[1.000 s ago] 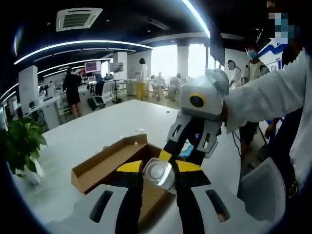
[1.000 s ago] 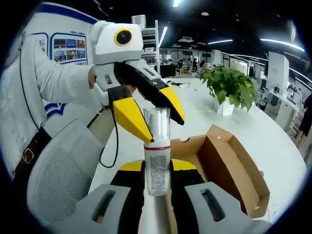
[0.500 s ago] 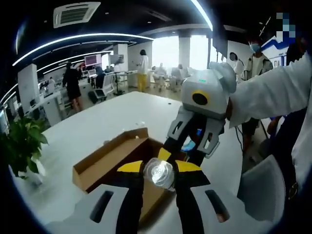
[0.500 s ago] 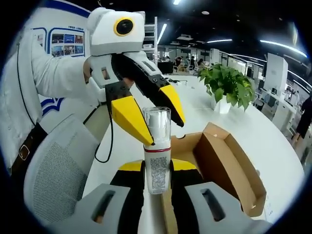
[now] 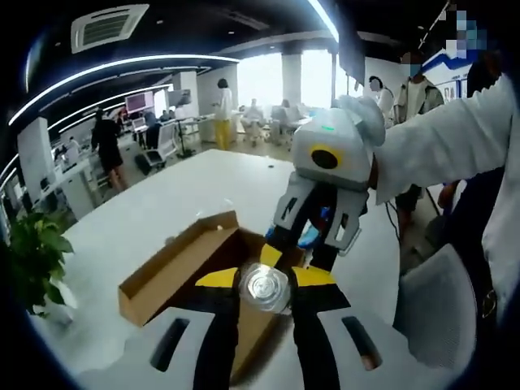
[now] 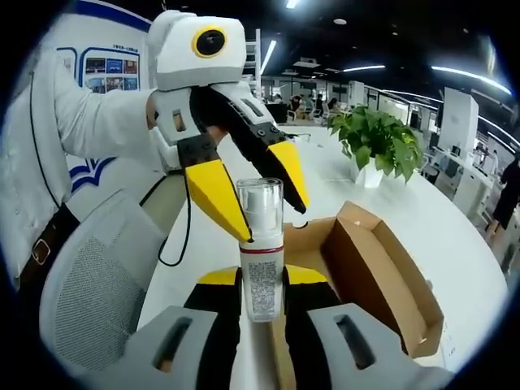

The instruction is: Operate the shoe box by opening the lid, removing the specified soft item, and placing it in the target area until the item is outside and the box remains undamaged.

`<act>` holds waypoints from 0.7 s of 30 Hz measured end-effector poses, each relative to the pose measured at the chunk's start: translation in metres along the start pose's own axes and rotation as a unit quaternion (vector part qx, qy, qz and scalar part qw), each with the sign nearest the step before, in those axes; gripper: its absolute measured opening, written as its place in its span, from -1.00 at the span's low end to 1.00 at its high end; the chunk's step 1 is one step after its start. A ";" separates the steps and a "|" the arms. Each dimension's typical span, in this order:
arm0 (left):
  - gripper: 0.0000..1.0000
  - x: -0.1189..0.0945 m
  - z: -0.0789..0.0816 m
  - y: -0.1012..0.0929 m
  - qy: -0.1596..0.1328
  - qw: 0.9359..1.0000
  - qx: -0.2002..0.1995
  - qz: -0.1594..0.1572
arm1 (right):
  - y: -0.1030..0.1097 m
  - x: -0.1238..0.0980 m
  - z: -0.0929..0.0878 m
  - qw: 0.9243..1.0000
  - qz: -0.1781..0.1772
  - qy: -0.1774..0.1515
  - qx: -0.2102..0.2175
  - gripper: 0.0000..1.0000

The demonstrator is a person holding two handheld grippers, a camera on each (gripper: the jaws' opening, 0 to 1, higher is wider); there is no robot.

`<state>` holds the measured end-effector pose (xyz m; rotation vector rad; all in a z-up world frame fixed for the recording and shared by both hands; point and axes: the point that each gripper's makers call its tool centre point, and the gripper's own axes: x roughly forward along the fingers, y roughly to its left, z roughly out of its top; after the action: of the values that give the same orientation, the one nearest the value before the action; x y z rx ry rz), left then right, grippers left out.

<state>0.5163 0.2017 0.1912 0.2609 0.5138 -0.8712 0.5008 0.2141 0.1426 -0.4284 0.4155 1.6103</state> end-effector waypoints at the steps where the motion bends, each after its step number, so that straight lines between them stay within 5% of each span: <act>1: -0.55 0.000 -0.002 -0.001 0.013 1.000 0.006 -0.008 | 0.000 0.000 -0.001 1.000 0.001 0.000 -0.001 -0.67; 10: -0.55 0.006 -0.001 0.000 0.096 0.994 0.038 -0.045 | -0.003 -0.001 0.000 1.000 0.000 -0.010 0.010 -0.68; 21: -0.56 0.018 0.006 0.003 0.105 0.993 0.036 -0.039 | -0.011 -0.009 -0.005 0.999 -0.020 -0.009 0.024 -0.67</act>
<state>0.5299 0.1889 0.1862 0.4040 0.6924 -0.9455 0.5130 0.2042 0.1425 -0.3823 0.4291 1.5619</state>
